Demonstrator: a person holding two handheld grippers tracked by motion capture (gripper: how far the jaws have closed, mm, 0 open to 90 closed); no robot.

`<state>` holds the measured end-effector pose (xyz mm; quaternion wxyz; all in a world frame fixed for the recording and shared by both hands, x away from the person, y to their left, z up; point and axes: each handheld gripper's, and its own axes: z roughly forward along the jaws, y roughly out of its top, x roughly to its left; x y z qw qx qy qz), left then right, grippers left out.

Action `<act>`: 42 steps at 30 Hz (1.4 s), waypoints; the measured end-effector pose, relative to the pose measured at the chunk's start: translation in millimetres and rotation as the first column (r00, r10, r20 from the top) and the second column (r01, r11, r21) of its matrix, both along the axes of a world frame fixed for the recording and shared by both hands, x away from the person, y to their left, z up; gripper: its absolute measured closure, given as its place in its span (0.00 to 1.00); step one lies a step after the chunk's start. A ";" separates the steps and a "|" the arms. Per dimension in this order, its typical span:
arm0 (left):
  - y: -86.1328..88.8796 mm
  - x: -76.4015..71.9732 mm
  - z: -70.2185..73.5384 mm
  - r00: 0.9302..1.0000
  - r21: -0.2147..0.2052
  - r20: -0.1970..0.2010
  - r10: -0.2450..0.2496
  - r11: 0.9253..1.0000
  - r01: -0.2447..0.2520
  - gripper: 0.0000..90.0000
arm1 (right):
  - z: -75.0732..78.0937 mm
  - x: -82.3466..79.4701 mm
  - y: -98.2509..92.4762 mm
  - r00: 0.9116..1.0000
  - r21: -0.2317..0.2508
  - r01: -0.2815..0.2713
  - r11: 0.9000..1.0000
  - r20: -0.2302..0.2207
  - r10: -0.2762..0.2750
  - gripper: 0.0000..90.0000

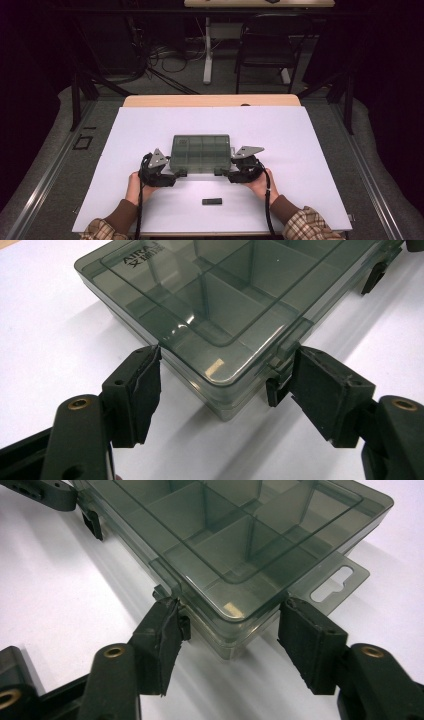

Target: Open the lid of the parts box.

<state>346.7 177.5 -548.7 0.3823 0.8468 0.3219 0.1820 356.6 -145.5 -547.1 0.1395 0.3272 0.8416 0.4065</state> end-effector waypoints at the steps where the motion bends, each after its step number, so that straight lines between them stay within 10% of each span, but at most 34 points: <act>1: 0.2 0.0 0.1 1.000 -0.003 -0.001 -0.002 1.000 0.002 0.32 | 0.2 -0.2 0.1 1.000 -0.002 0.003 1.000 0.002 -0.003 0.47; 42: -1.1 -7.9 9.8 0.990 0.017 0.138 0.041 0.999 -0.043 0.28 | 11.0 -5.1 -6.2 0.999 0.039 0.019 0.999 0.042 -0.021 0.60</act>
